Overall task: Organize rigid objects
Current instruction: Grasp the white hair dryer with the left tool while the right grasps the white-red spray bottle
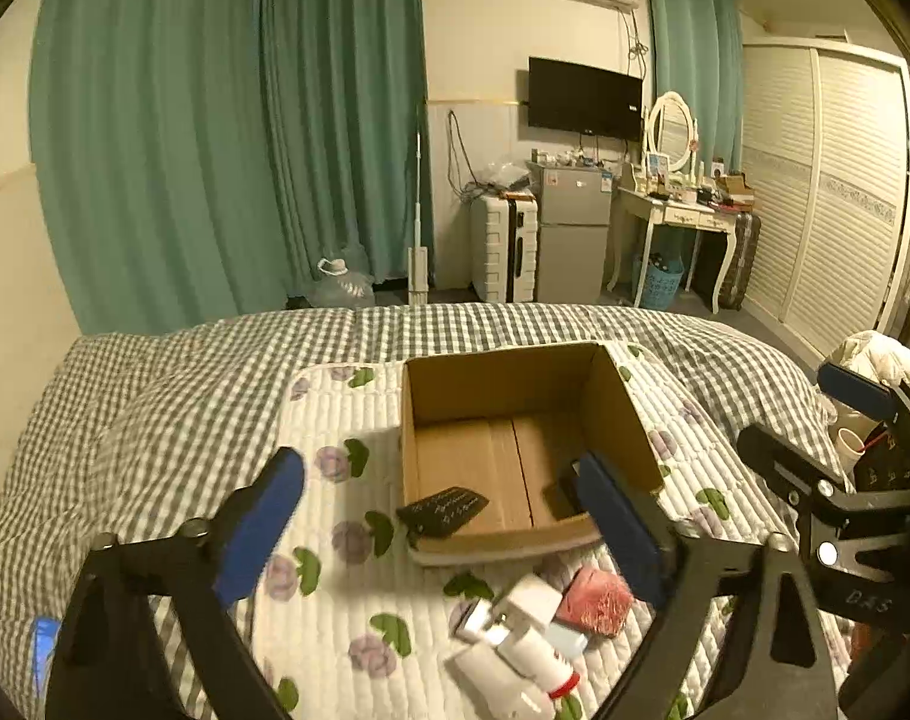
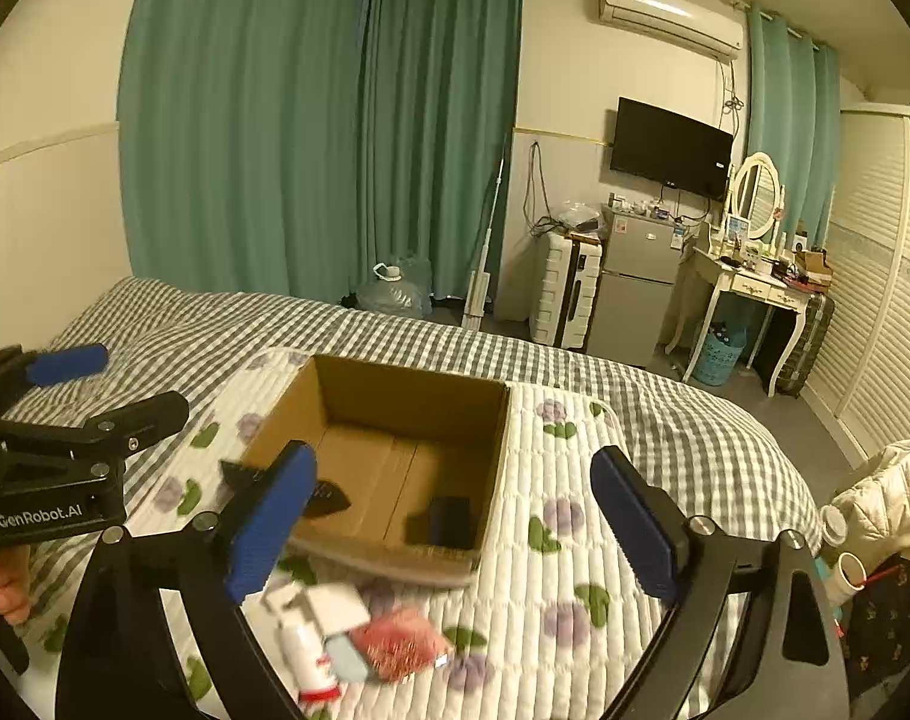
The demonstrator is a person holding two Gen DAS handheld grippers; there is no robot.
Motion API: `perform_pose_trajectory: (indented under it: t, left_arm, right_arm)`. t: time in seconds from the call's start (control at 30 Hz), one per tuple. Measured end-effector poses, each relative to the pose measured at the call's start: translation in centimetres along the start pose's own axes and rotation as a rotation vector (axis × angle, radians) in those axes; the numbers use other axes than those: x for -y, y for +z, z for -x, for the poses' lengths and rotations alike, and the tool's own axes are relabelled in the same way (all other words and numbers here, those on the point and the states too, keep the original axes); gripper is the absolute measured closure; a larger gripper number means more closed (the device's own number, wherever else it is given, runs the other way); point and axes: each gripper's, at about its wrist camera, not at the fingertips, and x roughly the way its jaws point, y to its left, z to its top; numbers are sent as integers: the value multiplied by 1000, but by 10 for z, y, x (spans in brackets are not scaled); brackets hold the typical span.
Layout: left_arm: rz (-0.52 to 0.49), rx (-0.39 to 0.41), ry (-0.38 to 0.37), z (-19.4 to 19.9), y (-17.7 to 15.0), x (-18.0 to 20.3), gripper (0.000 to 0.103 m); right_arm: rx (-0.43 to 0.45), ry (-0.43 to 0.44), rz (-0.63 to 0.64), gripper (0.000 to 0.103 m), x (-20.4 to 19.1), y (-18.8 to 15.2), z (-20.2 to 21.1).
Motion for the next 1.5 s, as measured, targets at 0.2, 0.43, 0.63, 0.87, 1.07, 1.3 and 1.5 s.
perform_pose_trajectory:
  t: [0.2, 0.43, 0.63, 0.87, 1.07, 1.3, 1.5]
  left_arm:
    - [12, -19, 22, 20, -27, -3, 0]
    - [53, -96, 34, -4, -68, -9, 0]
    - [64, -157, 38, -36, -104, -8, 0]
    - [62, -288, 30, -84, -149, 5, 0]
    - [62, -426, 16, -113, -184, 18, 4]
    - [84, -473, -62, -120, -201, 37, 23]
    - [104, -503, -162, -122, -206, 39, 48]
  right_arm:
    - [-20, -10, 32, 6, -12, -19, 33]
    - [-49, -3, 39, 6, -21, -58, 34]
    - [-136, 22, 33, 6, -20, -98, -1]
    - [-214, 15, 44, 6, -15, -134, -46]
    - [-294, 25, 0, 6, -7, -156, -69]
    - [-316, -13, -9, 6, -4, -162, -73]
    - [-310, -24, -3, 6, -5, -161, -72]
